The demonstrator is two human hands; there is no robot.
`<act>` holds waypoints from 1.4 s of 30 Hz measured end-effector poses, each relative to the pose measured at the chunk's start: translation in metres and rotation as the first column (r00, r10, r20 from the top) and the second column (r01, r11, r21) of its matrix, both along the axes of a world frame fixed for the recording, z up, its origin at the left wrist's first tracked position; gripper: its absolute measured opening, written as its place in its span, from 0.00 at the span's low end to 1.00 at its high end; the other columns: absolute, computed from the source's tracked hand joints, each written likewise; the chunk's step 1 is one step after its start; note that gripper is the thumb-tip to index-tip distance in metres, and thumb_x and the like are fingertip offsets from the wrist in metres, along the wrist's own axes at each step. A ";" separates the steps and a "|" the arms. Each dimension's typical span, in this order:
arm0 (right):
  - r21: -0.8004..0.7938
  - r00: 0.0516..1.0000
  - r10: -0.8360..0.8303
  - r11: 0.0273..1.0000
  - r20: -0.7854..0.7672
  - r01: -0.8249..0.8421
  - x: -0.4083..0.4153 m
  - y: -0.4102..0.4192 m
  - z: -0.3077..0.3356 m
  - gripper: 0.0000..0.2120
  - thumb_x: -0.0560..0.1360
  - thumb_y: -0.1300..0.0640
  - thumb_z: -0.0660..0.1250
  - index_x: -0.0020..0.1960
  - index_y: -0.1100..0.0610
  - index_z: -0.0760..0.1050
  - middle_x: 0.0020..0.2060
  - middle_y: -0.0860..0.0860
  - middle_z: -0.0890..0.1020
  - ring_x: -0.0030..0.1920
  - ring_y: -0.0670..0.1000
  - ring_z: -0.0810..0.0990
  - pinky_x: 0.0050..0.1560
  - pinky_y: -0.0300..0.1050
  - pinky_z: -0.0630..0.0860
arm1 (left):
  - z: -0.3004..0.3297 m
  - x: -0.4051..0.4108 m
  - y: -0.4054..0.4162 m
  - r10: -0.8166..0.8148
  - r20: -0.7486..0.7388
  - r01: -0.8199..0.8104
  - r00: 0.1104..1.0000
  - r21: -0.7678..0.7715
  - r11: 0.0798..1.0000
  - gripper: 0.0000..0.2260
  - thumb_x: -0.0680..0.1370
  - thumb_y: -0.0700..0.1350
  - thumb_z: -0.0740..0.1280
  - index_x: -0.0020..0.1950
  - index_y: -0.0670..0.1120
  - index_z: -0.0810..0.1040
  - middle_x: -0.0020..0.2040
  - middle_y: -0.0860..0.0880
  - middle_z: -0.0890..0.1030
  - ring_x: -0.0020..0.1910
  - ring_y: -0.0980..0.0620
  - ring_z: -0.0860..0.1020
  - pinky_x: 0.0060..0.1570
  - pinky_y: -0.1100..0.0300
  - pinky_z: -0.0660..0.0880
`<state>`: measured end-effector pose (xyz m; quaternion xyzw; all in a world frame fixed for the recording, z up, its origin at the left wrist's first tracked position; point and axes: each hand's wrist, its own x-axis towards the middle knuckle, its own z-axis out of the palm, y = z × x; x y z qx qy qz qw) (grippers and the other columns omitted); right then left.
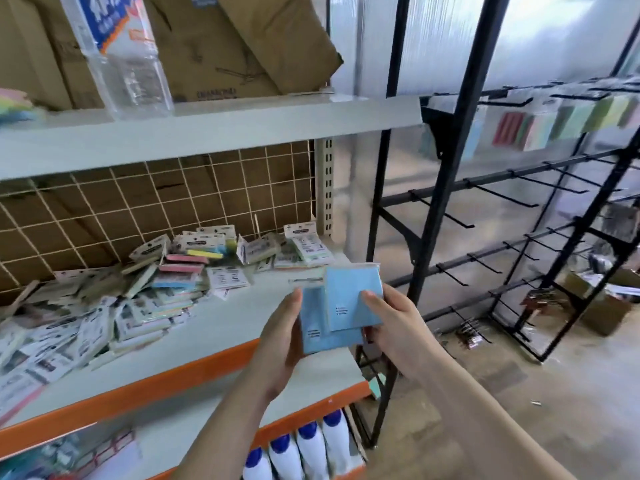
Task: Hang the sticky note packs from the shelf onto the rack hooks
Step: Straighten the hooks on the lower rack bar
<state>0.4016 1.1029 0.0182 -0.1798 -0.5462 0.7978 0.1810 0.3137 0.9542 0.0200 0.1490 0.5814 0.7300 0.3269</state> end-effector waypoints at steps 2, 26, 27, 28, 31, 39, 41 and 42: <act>0.067 1.000 0.016 0.998 -0.003 -0.016 0.024 0.019 0.005 0.07 0.80 0.58 0.61 0.57 0.56 0.75 0.45 0.53 0.84 0.48 0.52 0.83 0.43 0.50 0.81 | 0.010 0.013 0.027 -0.003 -0.118 -0.011 0.993 -0.120 0.993 0.24 0.71 0.64 0.61 0.57 0.50 0.79 0.53 0.46 0.84 0.52 0.45 0.81 0.54 0.46 0.78; 0.417 0.940 -0.300 0.843 -0.161 0.340 0.098 0.242 0.031 0.14 0.79 0.67 0.60 0.63 0.59 0.69 0.45 0.48 0.81 0.42 0.40 0.79 0.40 0.33 0.75 | 0.055 0.081 0.315 -0.096 -0.360 0.137 0.928 0.092 0.986 0.09 0.78 0.54 0.61 0.52 0.51 0.77 0.39 0.59 0.83 0.37 0.63 0.81 0.33 0.71 0.74; 0.410 0.940 -0.294 0.846 -0.174 0.341 0.095 0.253 0.034 0.14 0.78 0.67 0.61 0.63 0.59 0.69 0.46 0.49 0.81 0.44 0.42 0.80 0.41 0.35 0.76 | 0.059 0.075 0.325 -0.078 -0.348 0.118 0.934 0.096 0.988 0.05 0.79 0.49 0.63 0.50 0.51 0.77 0.38 0.60 0.83 0.34 0.64 0.80 0.31 0.71 0.73; 0.409 0.941 -0.288 0.848 -0.180 0.337 0.091 0.264 0.036 0.14 0.78 0.68 0.61 0.63 0.59 0.69 0.47 0.49 0.82 0.45 0.44 0.81 0.42 0.37 0.76 | 0.062 0.069 0.336 -0.060 -0.342 0.101 0.938 0.103 0.990 0.03 0.79 0.46 0.64 0.49 0.51 0.77 0.38 0.60 0.83 0.34 0.63 0.80 0.30 0.70 0.73; 0.430 0.950 -0.258 0.848 -0.174 0.309 0.075 0.292 0.044 0.15 0.78 0.69 0.60 0.64 0.59 0.68 0.49 0.48 0.82 0.48 0.47 0.81 0.44 0.39 0.78 | 0.073 0.053 0.365 0.013 -0.332 0.037 0.943 0.144 0.989 0.03 0.77 0.46 0.68 0.44 0.52 0.80 0.40 0.56 0.84 0.35 0.60 0.81 0.31 0.69 0.73; 0.530 0.989 -0.130 0.835 -0.071 0.148 0.042 0.339 0.063 0.18 0.79 0.67 0.61 0.67 0.59 0.64 0.56 0.56 0.79 0.55 0.50 0.80 0.55 0.49 0.78 | 0.085 0.027 0.412 0.134 -0.275 -0.080 0.952 0.198 0.977 0.05 0.70 0.52 0.72 0.41 0.52 0.84 0.42 0.50 0.86 0.42 0.50 0.84 0.44 0.54 0.79; 0.560 0.995 -0.088 0.823 -0.045 0.098 0.037 0.347 0.067 0.18 0.78 0.68 0.62 0.66 0.58 0.65 0.54 0.54 0.79 0.52 0.45 0.80 0.52 0.44 0.78 | 0.087 0.024 0.417 0.190 -0.274 -0.136 0.943 0.205 0.969 0.02 0.74 0.46 0.71 0.42 0.49 0.83 0.42 0.49 0.85 0.43 0.48 0.84 0.47 0.50 0.78; 0.563 0.997 -0.065 0.823 -0.041 0.077 0.035 0.351 0.069 0.17 0.78 0.68 0.63 0.65 0.58 0.66 0.53 0.53 0.80 0.51 0.43 0.80 0.50 0.41 0.77 | 0.088 0.024 0.419 0.211 -0.273 -0.156 0.939 0.209 0.965 0.03 0.75 0.44 0.70 0.42 0.49 0.82 0.42 0.49 0.85 0.42 0.48 0.84 0.46 0.51 0.79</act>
